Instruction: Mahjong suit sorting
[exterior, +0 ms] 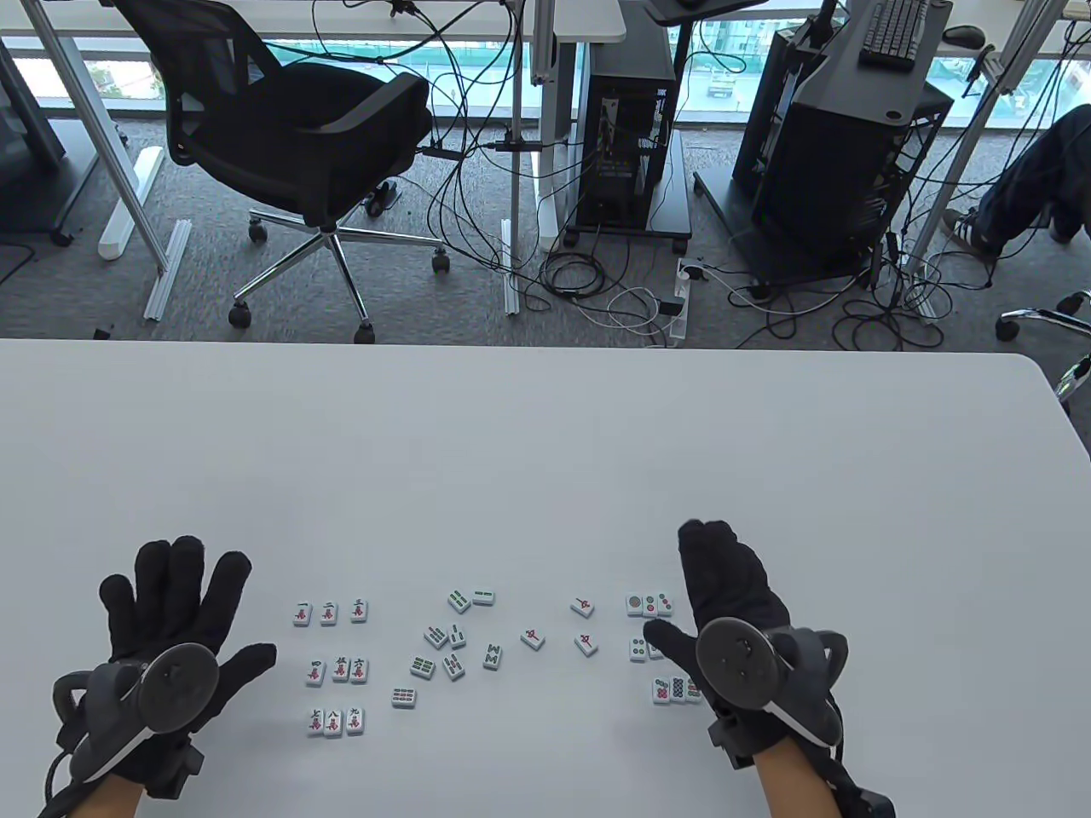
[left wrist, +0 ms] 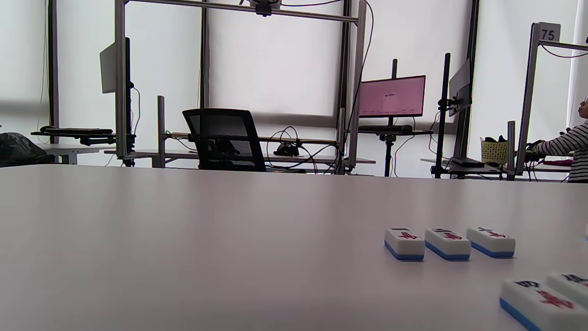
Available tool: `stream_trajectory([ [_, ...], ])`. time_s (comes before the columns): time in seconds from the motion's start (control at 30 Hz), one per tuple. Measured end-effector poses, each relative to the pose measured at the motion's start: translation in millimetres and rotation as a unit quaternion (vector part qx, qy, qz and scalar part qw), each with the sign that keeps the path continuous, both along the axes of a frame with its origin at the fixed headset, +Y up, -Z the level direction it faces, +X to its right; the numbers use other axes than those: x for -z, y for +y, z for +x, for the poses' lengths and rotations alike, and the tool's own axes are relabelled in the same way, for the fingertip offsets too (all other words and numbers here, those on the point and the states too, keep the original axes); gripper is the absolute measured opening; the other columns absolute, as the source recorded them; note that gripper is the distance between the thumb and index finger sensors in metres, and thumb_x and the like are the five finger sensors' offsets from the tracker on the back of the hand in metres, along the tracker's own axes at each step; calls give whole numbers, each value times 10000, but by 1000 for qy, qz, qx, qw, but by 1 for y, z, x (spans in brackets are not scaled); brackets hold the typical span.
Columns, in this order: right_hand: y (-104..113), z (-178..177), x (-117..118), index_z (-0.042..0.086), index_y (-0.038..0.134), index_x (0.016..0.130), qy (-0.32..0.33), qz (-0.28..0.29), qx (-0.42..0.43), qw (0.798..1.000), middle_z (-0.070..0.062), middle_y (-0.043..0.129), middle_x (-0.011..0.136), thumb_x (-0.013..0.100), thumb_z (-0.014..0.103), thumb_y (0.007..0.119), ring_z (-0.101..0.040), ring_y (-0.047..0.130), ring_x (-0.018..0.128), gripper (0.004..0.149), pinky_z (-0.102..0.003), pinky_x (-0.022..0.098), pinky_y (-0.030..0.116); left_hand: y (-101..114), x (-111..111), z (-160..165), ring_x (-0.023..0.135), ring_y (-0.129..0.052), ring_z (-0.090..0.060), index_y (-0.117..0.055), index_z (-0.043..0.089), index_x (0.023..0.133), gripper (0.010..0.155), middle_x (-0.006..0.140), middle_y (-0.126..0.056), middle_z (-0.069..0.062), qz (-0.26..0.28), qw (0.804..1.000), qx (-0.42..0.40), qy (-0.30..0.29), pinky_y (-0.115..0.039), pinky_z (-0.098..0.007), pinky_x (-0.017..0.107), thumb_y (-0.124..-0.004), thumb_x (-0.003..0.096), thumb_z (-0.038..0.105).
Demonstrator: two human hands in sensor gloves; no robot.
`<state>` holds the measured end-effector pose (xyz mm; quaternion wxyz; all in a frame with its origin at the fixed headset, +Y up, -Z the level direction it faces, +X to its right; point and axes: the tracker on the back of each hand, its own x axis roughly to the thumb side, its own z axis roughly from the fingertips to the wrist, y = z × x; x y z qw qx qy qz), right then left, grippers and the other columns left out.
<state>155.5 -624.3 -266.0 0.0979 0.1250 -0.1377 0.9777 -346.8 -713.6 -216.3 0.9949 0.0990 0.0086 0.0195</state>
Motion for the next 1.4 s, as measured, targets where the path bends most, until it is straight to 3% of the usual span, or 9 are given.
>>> stream_trajectory([
  [0.1,22,-27,22,185,190,1087,-2,10,-17,1000,-143,604,1073,387,574,818,-391,835,786,1018,-408,437,847,2,-1,-1,1111,151,-173,-101,502,1065,900,1132,123,160,7,1000,-2,2,38,-499,797,-491,316,813],
  [0.23,24,-69,47,89,338,1078,-18,-11,-29,999,-138,801,894,386,564,820,-290,959,501,967,-304,294,864,2,-1,-1,1110,152,-172,-105,501,1067,899,1132,124,159,11,1000,-5,1,40,-498,797,-495,320,812],
  [0.37,-13,-114,69,8,680,932,-30,-82,-28,996,-114,961,611,394,525,825,-228,983,275,760,-259,147,852,2,-1,1,1112,150,-171,-111,501,1069,898,1134,120,159,11,1000,-5,-11,37,-499,798,-498,321,812],
  [0.5,-66,-155,81,20,845,756,-43,-152,-87,984,-59,1004,407,407,494,823,-173,940,93,589,-228,32,815,2,-2,2,1117,143,-171,-121,502,1073,897,1139,113,161,14,1000,11,-20,34,-502,801,-506,324,811],
  [0.6,-93,-180,87,26,886,688,-59,-212,-106,970,-45,1001,342,418,472,822,-153,916,47,525,-228,3,797,2,-1,2,1119,139,-172,-125,501,1075,896,1140,111,161,12,1000,2,-25,30,-503,803,-508,327,811],
  [0.8,-120,-201,102,28,905,651,-107,-286,-127,944,-38,991,310,445,463,798,-135,897,25,493,-227,-11,786,4,-1,3,1124,132,-174,-133,504,1078,895,1143,110,161,12,999,2,-31,-2,-508,809,-512,327,812],
  [1.0,-129,-200,106,30,908,651,-109,-312,-164,930,-36,986,317,466,463,756,-132,895,29,495,-227,-7,787,3,-1,3,1144,92,-178,-153,503,1083,879,1156,85,161,4,999,-7,-38,-24,-519,822,-497,334,809],
  [1.17,-122,-193,106,25,899,677,-117,-268,-203,935,-44,989,326,448,444,791,-140,900,39,489,-234,1,790,-1,0,5,1151,74,-181,-160,504,1085,877,1160,76,158,-8,999,3,-41,-39,-524,827,-498,335,809],
  [1.4,-125,-202,107,9,893,688,-112,-311,-148,932,-53,987,328,454,484,773,-143,898,38,543,-235,-1,788,-3,0,8,1156,57,-187,-163,502,1086,878,1163,72,153,-11,999,11,-45,-53,-528,830,-506,337,808],
])
